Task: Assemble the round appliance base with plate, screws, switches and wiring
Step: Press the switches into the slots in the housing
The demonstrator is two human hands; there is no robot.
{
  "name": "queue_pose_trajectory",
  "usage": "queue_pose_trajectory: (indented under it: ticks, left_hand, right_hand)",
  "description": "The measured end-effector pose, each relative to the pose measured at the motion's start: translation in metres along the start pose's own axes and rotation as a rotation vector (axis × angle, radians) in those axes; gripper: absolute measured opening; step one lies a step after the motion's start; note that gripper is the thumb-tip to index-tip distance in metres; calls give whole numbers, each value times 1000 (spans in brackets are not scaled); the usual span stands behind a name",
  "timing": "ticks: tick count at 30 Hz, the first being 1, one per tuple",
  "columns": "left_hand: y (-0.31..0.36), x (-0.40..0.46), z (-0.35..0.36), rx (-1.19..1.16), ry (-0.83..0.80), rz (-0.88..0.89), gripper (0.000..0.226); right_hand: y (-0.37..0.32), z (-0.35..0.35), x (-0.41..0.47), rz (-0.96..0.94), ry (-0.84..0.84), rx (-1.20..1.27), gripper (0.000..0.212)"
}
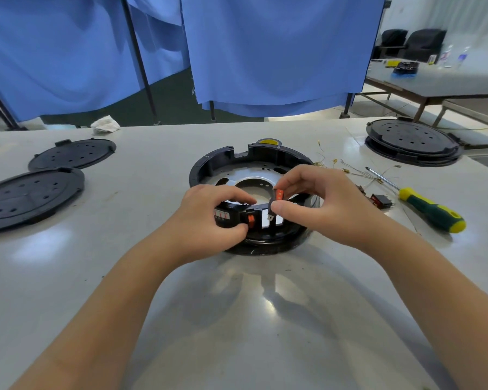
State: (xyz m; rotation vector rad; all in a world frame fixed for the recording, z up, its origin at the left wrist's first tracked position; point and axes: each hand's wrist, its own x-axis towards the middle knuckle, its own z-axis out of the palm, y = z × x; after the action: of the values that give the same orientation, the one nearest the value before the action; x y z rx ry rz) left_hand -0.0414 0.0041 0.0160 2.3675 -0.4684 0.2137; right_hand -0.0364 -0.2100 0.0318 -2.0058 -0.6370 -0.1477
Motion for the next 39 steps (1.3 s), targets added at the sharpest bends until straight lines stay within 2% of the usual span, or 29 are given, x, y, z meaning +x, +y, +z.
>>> queue_pose_trajectory:
  ticks: [3,7,17,25,31,39]
  left_hand:
    - [-2,1,-1,-34,39,51,27]
    - [-2,4,-1,-71,7,105,27]
    - [-3,4,0,-136,7,73,23]
    - [-6,4,-2,-228,-52,-2,32]
    - [-3,5,-1,-286,-38,-39,46]
    - [0,2,-2,-254,-26,-55,41]
  right_hand:
    - [0,1,1,2,3,12,11]
    - [0,1,1,7,4,19,10]
    - [2,2,1,-5,8,29,12]
    - [5,4,4,-33,86,-24,3]
    - [6,3,3,-46,64,-95,13]
    - [4,3,2,-78,62,-174,16]
